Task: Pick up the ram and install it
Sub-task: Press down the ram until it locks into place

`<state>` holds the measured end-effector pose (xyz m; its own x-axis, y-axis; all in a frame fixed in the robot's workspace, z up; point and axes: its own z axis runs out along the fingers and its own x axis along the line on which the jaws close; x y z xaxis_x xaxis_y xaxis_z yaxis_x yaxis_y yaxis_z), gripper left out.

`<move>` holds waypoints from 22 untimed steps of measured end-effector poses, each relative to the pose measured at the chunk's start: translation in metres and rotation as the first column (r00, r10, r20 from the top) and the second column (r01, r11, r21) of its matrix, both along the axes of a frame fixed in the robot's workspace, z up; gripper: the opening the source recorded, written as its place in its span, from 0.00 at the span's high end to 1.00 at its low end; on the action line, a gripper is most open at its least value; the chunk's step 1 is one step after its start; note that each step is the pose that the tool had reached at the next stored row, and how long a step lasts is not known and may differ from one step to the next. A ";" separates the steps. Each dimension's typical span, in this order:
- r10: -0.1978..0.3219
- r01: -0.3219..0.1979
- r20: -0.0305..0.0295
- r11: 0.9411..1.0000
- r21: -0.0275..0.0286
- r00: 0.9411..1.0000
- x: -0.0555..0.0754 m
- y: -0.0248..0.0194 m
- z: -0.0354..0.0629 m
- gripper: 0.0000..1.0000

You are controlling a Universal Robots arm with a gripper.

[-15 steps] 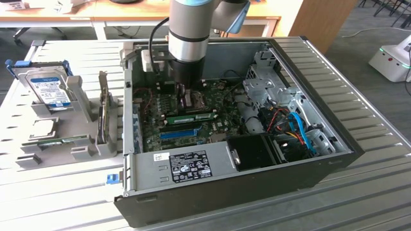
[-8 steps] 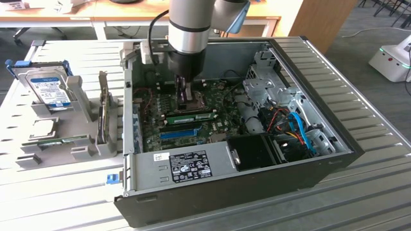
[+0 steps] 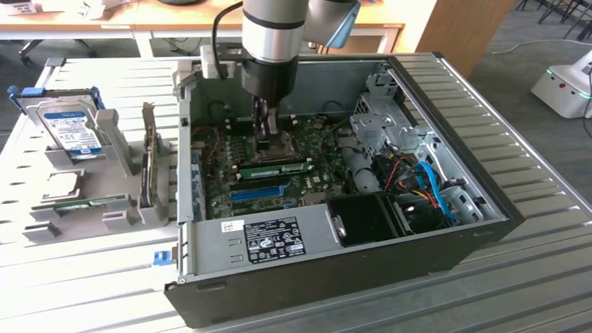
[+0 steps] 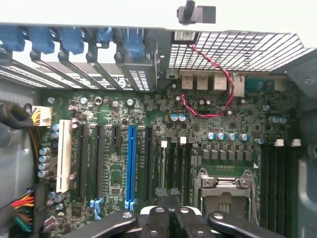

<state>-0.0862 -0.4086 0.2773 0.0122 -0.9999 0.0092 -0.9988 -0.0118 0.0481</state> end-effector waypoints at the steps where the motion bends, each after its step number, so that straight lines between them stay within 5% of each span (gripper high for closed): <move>1: 0.000 0.000 0.000 1.000 0.000 1.000 0.000 0.0000 0.0023 0.90; 22: 0.000 0.000 0.000 1.000 0.000 1.000 0.000 0.0000 0.0333 0.90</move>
<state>-0.0862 -0.4086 0.3105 0.0122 -0.9999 0.0091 -0.9988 -0.0118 0.0481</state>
